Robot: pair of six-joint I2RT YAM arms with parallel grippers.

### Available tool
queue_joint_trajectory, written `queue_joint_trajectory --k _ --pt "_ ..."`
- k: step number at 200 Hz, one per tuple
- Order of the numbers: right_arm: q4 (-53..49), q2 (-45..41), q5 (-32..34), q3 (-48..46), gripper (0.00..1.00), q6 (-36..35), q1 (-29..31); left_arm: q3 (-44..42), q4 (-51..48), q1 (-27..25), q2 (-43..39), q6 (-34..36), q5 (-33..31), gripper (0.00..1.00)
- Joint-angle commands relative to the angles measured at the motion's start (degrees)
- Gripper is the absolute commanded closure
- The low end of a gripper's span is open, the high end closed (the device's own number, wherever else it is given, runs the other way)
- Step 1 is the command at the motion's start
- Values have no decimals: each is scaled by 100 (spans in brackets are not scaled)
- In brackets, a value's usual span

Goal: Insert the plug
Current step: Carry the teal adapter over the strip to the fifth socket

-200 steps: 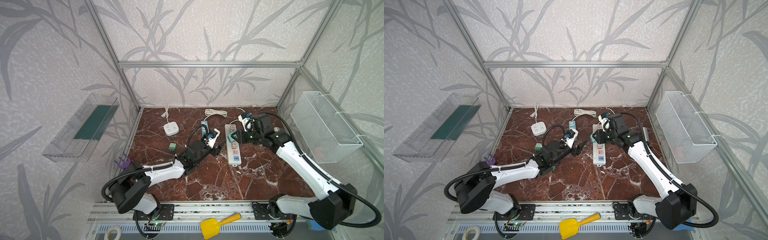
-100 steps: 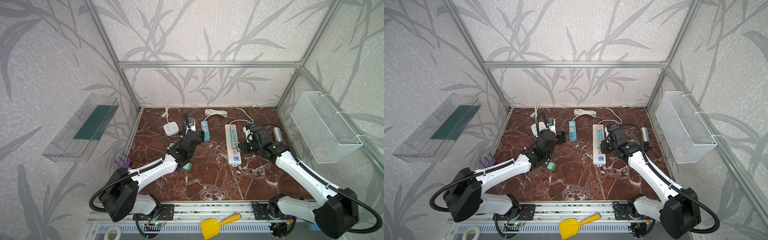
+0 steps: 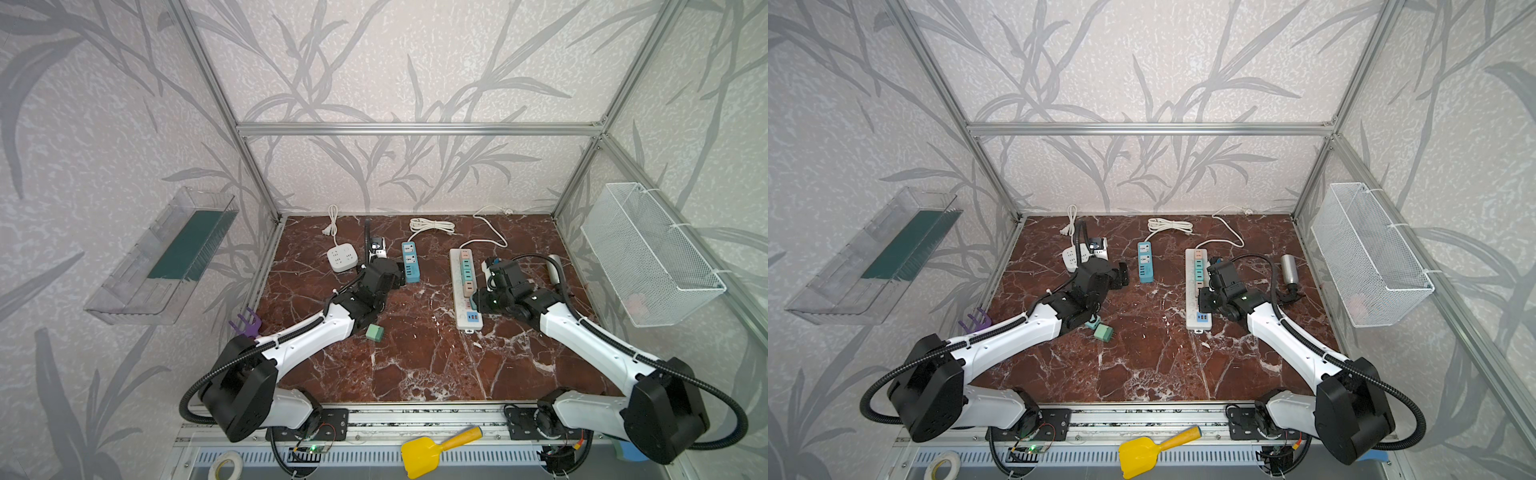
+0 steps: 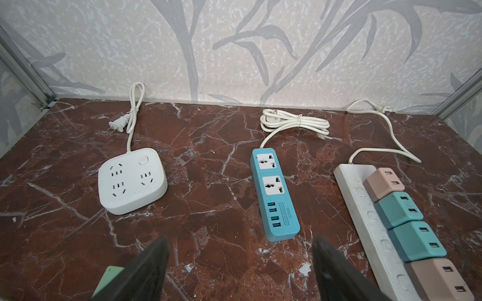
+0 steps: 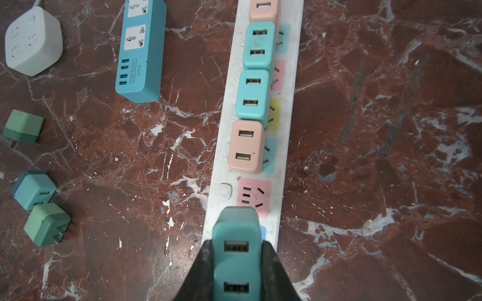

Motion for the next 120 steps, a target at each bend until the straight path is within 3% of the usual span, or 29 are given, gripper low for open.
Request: queue_joint_trajectory --k 1,120 --pt "106 146 271 257 100 76 28 150 -121 38 56 -134 -38 13" --pt "229 525 217 312 100 402 23 142 -123 71 52 -124 -35 12"
